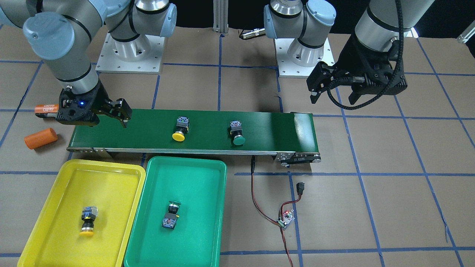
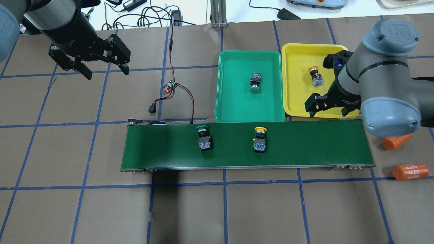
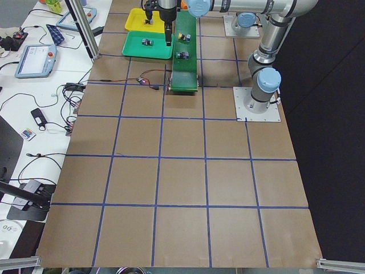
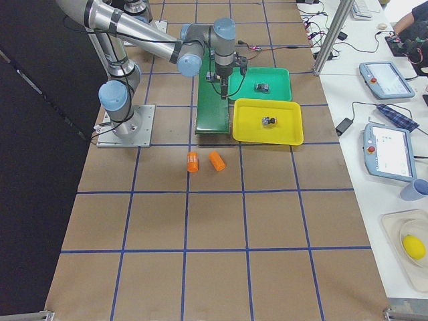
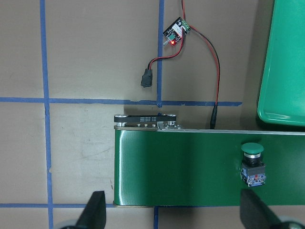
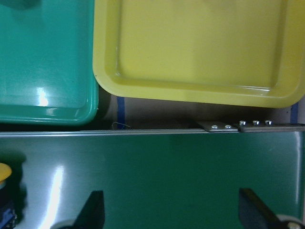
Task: Sort buttons by color to trays
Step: 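Lower the right gripper to the second yellow button on the conveyor and grasp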
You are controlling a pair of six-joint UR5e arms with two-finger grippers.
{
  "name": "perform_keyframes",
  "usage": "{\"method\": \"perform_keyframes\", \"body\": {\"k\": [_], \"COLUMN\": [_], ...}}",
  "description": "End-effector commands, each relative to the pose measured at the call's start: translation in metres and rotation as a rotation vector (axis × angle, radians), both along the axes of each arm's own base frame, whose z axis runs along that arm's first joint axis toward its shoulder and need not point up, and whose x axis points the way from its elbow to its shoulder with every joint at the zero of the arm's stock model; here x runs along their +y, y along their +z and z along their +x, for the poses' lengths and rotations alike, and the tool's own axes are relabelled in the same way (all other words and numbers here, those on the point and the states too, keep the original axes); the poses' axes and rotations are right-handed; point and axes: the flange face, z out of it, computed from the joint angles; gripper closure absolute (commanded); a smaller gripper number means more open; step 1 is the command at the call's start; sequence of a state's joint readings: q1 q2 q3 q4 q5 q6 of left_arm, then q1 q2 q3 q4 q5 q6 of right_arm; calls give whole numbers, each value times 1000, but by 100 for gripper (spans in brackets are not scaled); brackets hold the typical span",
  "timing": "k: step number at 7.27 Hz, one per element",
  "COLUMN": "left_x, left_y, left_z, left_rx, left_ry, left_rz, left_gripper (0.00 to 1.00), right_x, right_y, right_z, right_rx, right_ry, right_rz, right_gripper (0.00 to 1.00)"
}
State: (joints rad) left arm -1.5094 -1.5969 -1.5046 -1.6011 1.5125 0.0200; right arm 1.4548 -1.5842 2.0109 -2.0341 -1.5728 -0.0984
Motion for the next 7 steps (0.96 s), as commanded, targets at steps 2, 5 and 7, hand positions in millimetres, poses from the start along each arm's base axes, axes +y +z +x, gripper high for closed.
{"method": "perform_keyframes", "body": {"k": [2, 5, 7], "left_x": [0, -2, -3], "left_y": [0, 2, 0], "left_z": [0, 0, 0], "left_rx": [0, 2, 2], "left_ry": [0, 0, 0], "left_rz": [-1, -18, -18], "left_gripper": [0, 0, 0], "right_x": [27, 27, 14], "right_y": [-1, -4, -41], "right_z": [99, 102, 104], "right_rx": [-9, -3, 2], "right_ry": [-10, 5, -7], "right_rz": [-4, 6, 81], "right_gripper": [0, 0, 0]}}
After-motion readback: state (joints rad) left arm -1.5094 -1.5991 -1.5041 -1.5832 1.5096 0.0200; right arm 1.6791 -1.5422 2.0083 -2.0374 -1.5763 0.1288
